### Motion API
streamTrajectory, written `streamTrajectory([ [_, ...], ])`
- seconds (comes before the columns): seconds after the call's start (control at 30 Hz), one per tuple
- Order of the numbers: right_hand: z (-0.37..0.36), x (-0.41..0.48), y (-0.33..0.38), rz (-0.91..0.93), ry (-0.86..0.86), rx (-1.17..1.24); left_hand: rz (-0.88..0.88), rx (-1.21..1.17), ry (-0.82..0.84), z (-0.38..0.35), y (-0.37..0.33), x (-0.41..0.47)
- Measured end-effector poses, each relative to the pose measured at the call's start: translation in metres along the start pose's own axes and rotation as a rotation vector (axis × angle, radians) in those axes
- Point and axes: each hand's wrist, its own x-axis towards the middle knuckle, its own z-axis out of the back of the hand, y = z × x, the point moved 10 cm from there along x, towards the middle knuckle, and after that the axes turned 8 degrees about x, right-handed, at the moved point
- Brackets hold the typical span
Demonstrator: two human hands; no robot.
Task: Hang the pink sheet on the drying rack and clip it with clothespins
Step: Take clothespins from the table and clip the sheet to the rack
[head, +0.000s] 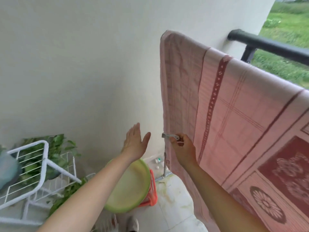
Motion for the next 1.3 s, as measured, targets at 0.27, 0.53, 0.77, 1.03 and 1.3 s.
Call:
streamTrajectory([
  [0.27,0.005,0.04,-0.007,-0.075,-0.241,-0.057,-0.195,-0.517,0.326,-0.021,-0.059,0.147],
  [0.53,-0.002,0.064,0.089,0.051,-0.357,-0.102,-0.558,-0.929,0.864,-0.01,-0.141,0.189],
  [0.77,-0.021,0.076,0.172,0.074,-0.26,-0.078,-0.484,-1.117,1.112,-0.035,-0.132,0.2],
  [1.03,-0.057,0.112,0.267,0.278,-0.191,-0.237,-0.37,-1.221,0.888,-0.03,-0.117,0.226],
  [1.3,-0.112,0.181,0.353,0.481,-0.128,-0.536,-0.362,-1.298,0.653,-0.02,-0.105,0.24],
])
